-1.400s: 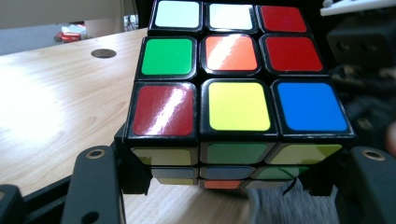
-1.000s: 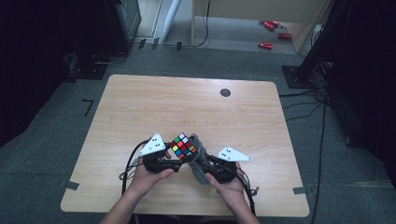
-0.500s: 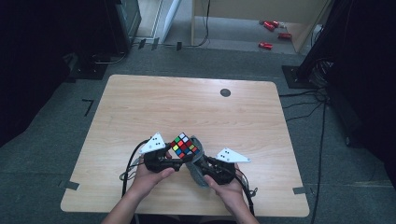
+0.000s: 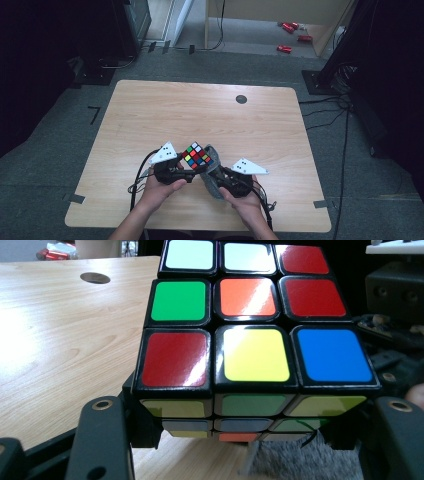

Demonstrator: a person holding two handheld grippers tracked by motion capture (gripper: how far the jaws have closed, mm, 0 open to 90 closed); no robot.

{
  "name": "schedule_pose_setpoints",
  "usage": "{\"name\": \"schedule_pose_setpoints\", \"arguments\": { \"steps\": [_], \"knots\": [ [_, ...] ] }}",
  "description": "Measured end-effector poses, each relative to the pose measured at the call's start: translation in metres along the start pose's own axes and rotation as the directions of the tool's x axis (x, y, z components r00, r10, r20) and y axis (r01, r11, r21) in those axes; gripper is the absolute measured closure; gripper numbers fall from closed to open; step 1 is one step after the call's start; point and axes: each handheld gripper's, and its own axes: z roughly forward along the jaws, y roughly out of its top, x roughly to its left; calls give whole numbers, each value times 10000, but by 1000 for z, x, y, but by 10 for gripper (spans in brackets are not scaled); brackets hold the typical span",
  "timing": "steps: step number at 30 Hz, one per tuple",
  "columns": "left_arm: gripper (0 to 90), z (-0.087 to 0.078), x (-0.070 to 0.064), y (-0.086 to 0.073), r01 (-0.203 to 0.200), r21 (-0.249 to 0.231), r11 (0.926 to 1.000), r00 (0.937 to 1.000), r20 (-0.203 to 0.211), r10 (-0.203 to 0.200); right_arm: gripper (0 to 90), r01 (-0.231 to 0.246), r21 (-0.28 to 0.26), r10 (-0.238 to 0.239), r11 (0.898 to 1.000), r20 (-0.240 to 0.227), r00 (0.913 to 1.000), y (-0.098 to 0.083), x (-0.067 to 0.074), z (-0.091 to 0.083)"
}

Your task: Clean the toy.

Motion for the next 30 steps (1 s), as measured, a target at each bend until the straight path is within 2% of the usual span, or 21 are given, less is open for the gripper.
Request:
{"name": "schedule_pose_setpoints", "arguments": {
  "steps": [3,5,7,8,9,11,14,17,22,25,30],
  "knots": [
    [349,-1,1,1,47,-25,10000,10000,-55,-48,732,289,344,-273,9990,-446,9986,-5,13,9],
    [349,-2,1,1,84,-28,10000,9999,-92,-84,731,689,656,-634,9955,-835,9945,-10,25,16],
    [349,-3,1,0,60,-38,10000,9999,-117,-60,731,1030,697,-970,9922,-843,9917,-10,29,18],
    [349,-3,1,1,57,-62,10000,9999,-109,-58,730,1036,671,-983,9923,-777,9921,-9,28,16],
    [349,-3,1,1,89,-120,9999,9999,-65,-89,730,981,622,-936,9932,-710,9931,-7,25,15],
    [349,-3,0,1,32,-53,10000,10000,-14,-32,731,526,365,-515,9980,-286,9983,-3,14,8],
    [349,0,-2,0,-15,20,10000,10000,-16,16,731,143,91,-144,9999,119,9998,-1,3,2],
    [349,0,-2,0,-10,30,10000,10000,-24,10,731,256,182,-255,9995,-37,9997,-4,8,5],
    [349,-2,0,0,27,14,10000,10000,-64,-27,730,790,625,-740,9949,-790,9941,-12,29,18],
    [349,-4,0,1,66,-123,9999,10000,-11,-66,729,863,514,-828,9949,-666,9943,-8,27,15],
    [349,-2,-2,1,-2,-41,10000,10000,34,3,731,73,-60,-72,10000,174,9998,-1,6,2]
  ]
}}
